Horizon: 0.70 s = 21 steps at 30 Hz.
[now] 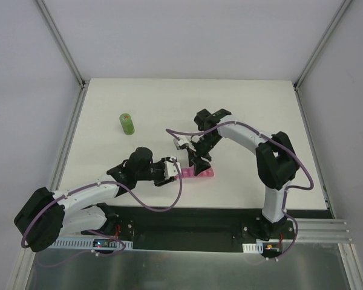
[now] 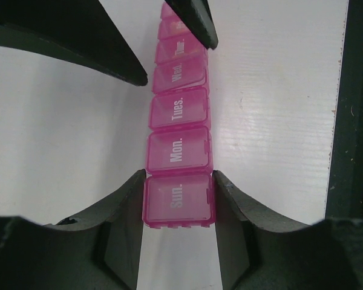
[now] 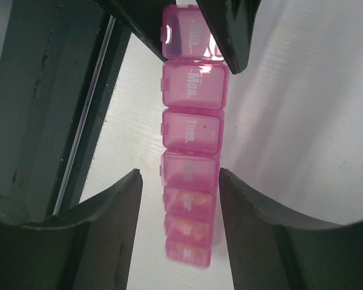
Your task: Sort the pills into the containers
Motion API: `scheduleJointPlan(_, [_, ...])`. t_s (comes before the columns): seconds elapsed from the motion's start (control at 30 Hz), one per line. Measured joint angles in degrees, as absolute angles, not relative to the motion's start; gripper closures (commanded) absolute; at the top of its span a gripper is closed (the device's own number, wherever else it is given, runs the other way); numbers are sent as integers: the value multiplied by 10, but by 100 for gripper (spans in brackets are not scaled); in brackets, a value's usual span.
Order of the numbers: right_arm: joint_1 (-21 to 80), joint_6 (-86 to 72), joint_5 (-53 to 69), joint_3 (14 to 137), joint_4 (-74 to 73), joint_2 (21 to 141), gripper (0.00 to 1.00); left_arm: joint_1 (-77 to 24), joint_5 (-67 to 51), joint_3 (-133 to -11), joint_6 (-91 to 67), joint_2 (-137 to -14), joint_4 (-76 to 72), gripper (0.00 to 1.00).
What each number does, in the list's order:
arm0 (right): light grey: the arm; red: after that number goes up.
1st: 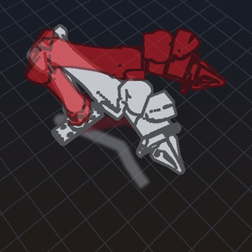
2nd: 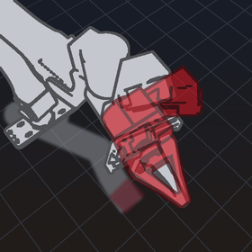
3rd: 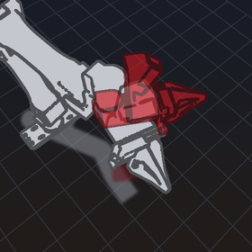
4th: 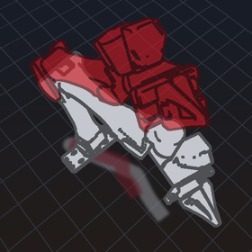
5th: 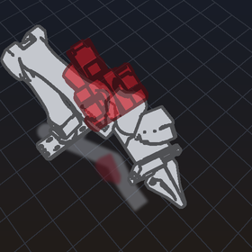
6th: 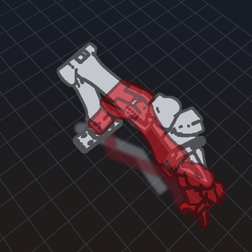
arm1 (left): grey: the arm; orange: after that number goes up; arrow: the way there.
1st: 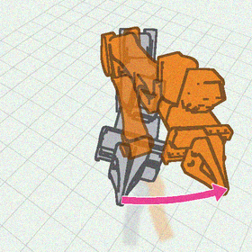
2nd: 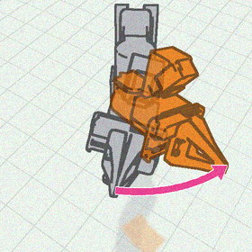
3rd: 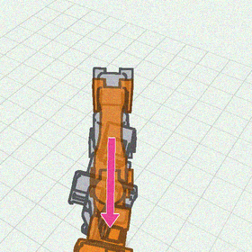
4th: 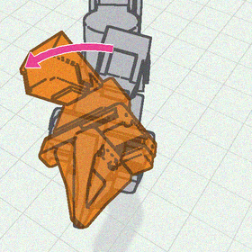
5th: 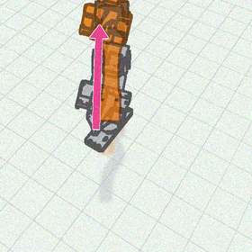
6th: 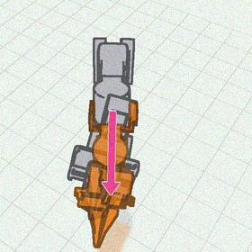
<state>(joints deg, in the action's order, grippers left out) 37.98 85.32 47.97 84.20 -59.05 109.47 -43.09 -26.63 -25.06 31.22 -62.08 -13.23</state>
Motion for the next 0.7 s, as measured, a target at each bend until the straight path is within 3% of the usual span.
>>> scheduleJointPlan(0.27, [350,797,491,860,-576,1095,39,-431,-269,-251,316,-621,-107,100])
scheduleJointPlan(0.43, [338,784,485,836,-540,1081,18,-431,-270,-251,315,-621,-102,100])
scheduleJointPlan(0.7, [383,762,483,714,-456,992,16,-431,-269,-254,299,-622,-100,100])
